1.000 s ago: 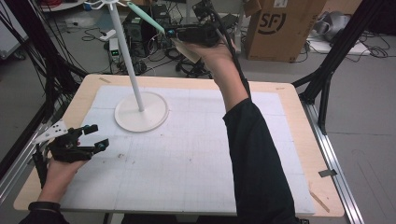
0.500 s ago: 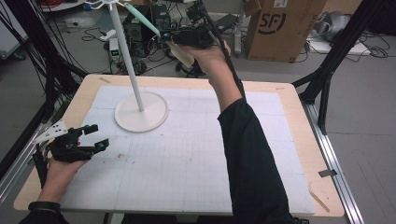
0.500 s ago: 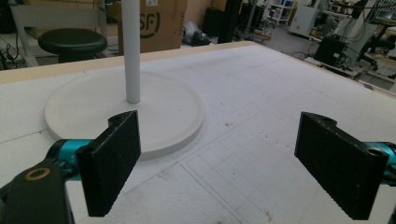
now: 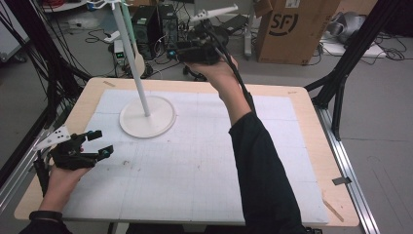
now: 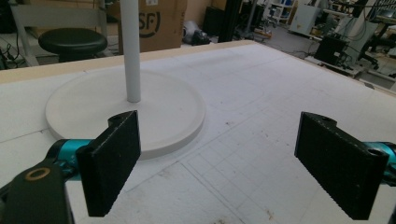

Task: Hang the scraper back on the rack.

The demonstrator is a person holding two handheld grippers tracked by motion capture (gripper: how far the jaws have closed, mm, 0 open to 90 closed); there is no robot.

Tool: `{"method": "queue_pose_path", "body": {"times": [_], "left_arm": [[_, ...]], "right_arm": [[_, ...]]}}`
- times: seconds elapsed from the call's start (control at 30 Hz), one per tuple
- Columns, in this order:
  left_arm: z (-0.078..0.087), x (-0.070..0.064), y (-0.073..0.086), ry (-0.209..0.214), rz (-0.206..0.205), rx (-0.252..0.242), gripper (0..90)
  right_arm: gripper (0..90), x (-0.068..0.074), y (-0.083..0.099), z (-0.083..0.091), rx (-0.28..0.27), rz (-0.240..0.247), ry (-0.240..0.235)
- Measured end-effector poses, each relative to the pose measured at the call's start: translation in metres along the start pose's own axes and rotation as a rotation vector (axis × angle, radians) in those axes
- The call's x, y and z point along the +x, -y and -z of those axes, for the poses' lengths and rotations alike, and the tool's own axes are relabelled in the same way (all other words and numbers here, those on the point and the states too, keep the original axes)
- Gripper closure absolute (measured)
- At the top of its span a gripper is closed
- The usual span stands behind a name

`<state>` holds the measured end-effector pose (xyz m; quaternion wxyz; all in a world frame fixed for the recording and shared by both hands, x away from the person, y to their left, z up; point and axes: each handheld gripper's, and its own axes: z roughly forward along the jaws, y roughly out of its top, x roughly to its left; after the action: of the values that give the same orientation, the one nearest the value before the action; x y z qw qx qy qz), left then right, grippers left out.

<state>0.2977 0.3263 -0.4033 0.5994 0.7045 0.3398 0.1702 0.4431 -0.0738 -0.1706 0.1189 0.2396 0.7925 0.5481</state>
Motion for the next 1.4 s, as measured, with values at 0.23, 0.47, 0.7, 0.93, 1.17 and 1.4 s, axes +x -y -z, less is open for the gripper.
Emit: {"method": "queue_pose_path", "body": {"times": [0.23, 0.47, 0.7, 0.93, 1.17, 1.4], "left_arm": [[-0.001, 0.0, 0.002, -0.003, -0.008, 0.016, 15.0], [-0.004, -0.001, 0.003, -0.009, -0.012, 0.034, 15.0], [-0.005, 0.002, 0.003, -0.017, -0.008, 0.027, 15.0], [-0.007, 0.002, 0.003, -0.022, -0.01, 0.028, 15.0], [-0.01, 0.001, 0.003, -0.034, -0.002, 0.013, 15.0], [-0.016, 0.002, 0.001, -0.044, 0.005, -0.007, 15.0]], "right_arm": [[37.2, -0.013, 0.07, 0.029, 0.016, 0.015, 0.018], [30.8, -0.017, 0.148, 0.081, -0.02, -0.027, 0.058], [26.8, -0.018, 0.22, 0.123, -0.043, -0.093, 0.145], [24.5, -0.022, 0.266, 0.142, -0.012, -0.173, 0.195], [24.4, -0.029, 0.282, 0.156, -0.035, -0.2, 0.222], [24.4, -0.031, 0.289, 0.165, -0.024, -0.207, 0.237]]}}
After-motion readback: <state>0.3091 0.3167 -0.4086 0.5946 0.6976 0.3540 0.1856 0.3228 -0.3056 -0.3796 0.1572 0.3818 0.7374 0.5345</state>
